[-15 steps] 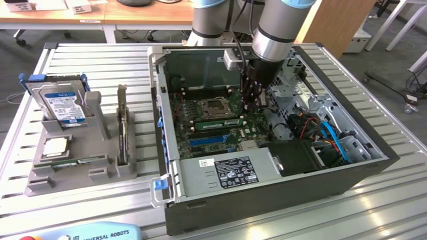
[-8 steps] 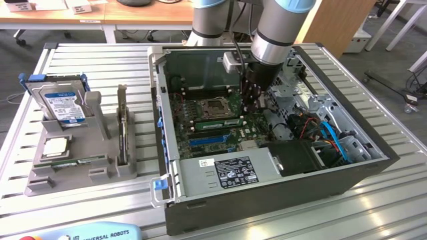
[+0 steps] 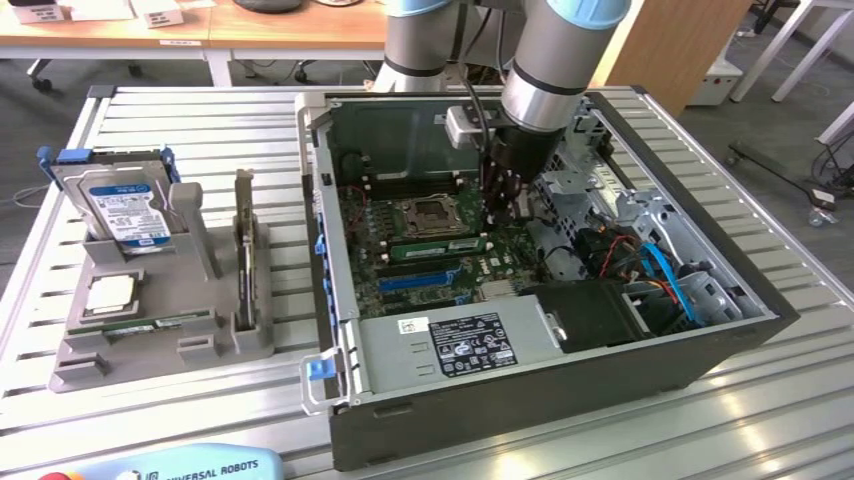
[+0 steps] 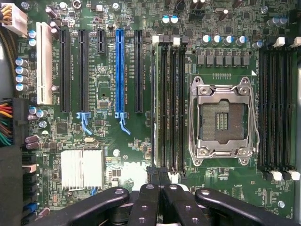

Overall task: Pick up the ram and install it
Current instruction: 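Press down the ram until it locks into place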

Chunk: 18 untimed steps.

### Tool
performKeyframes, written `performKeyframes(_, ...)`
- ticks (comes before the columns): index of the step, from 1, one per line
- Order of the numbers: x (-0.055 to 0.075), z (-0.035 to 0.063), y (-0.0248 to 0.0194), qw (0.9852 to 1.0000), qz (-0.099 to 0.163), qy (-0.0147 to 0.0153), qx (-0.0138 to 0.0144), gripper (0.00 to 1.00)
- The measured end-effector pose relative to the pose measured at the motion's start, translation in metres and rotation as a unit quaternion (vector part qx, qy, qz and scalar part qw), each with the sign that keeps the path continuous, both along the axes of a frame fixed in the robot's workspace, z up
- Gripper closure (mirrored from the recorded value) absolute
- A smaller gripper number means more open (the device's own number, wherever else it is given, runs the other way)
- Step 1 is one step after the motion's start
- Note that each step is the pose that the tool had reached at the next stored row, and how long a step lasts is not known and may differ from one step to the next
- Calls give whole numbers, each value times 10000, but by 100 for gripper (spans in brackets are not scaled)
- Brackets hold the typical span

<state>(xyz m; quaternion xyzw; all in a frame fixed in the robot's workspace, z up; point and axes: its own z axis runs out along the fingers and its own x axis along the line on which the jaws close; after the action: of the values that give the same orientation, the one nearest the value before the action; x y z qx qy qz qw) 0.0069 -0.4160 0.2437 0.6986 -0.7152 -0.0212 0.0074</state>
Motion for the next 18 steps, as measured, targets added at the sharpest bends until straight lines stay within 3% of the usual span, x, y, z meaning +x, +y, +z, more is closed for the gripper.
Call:
performKeyframes(13,0,-76,1,10000,0,-10,-2,90)
performKeyframes(18,0,-80,46,10000,0,-10,-2,90)
